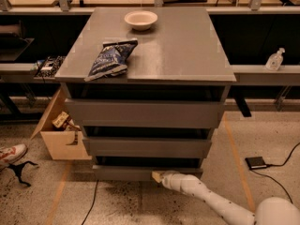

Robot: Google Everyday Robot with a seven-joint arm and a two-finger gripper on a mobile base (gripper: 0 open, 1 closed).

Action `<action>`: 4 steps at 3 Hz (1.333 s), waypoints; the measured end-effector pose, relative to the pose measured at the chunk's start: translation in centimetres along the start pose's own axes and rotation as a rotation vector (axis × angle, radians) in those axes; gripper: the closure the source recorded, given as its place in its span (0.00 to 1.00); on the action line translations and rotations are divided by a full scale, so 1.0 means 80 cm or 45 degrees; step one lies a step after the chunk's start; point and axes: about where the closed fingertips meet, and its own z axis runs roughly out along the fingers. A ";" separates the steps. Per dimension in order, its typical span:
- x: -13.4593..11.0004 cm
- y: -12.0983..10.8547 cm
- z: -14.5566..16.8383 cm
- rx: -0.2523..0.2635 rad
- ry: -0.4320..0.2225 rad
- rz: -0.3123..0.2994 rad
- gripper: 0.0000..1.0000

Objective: Close bottom drawer

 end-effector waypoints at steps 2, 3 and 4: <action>-0.027 0.003 0.027 -0.059 -0.001 -0.031 1.00; -0.024 -0.001 0.036 -0.064 0.027 -0.022 1.00; -0.025 -0.001 0.035 -0.064 0.028 -0.021 1.00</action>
Offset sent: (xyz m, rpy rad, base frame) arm 0.0426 0.0171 0.0050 0.0262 -0.0226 0.0637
